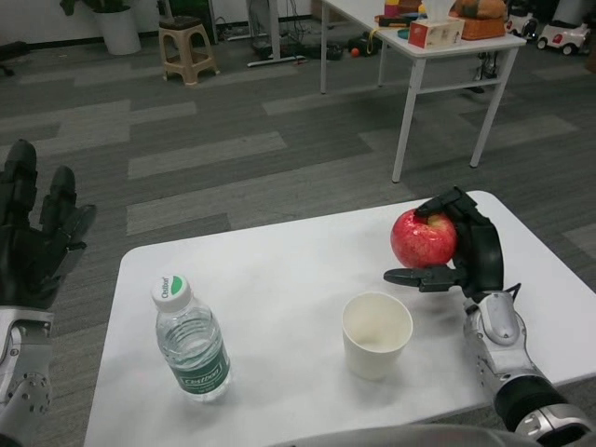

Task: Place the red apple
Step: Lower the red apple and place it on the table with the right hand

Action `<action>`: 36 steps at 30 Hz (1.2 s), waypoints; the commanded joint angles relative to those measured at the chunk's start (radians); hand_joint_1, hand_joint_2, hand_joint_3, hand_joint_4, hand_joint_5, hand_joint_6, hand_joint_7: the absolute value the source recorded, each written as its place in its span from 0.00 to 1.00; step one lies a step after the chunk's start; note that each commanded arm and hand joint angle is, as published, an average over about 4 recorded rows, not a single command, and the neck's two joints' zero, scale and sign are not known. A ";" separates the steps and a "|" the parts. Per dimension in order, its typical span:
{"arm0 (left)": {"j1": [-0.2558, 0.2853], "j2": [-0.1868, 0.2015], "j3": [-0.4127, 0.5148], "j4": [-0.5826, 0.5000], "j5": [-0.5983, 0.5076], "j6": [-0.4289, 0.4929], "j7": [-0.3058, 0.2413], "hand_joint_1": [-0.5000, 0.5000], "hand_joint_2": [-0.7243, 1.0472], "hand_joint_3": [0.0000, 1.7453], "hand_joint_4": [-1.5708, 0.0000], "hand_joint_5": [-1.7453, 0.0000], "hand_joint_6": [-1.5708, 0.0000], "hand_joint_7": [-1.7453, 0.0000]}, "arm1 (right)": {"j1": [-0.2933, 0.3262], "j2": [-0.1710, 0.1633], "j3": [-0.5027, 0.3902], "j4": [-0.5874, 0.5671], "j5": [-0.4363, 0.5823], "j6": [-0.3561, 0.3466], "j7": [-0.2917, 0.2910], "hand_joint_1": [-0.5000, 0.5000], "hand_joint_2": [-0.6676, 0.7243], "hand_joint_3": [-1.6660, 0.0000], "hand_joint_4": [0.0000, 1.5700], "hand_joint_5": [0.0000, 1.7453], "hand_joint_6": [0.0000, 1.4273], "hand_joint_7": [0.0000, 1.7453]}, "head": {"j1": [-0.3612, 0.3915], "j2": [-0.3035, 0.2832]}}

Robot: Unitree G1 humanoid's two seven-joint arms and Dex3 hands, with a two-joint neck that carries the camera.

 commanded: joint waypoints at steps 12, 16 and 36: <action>0.009 0.003 -0.002 0.001 -0.008 0.001 0.004 0.03 1.00 0.00 1.00 1.00 1.00 1.00 | 0.048 0.038 -0.105 0.120 -0.007 -0.002 -0.002 0.75 0.27 0.86 0.33 0.90 0.68 0.88 | -0.099 0.018; 0.009 0.002 -0.005 0.003 -0.008 0.001 0.002 0.02 1.00 0.00 1.00 1.00 1.00 1.00 | 0.051 0.046 -0.118 0.157 -0.009 -0.003 -0.001 0.75 0.27 0.86 0.32 0.89 0.61 0.90 | -0.111 0.020; 0.010 0.000 0.001 0.003 -0.007 -0.001 0.002 0.02 1.00 0.00 1.00 1.00 1.00 1.00 | 0.065 0.060 -0.148 0.210 -0.010 0.000 0.025 0.41 0.14 0.52 0.00 0.18 0.00 0.59 | -0.145 0.029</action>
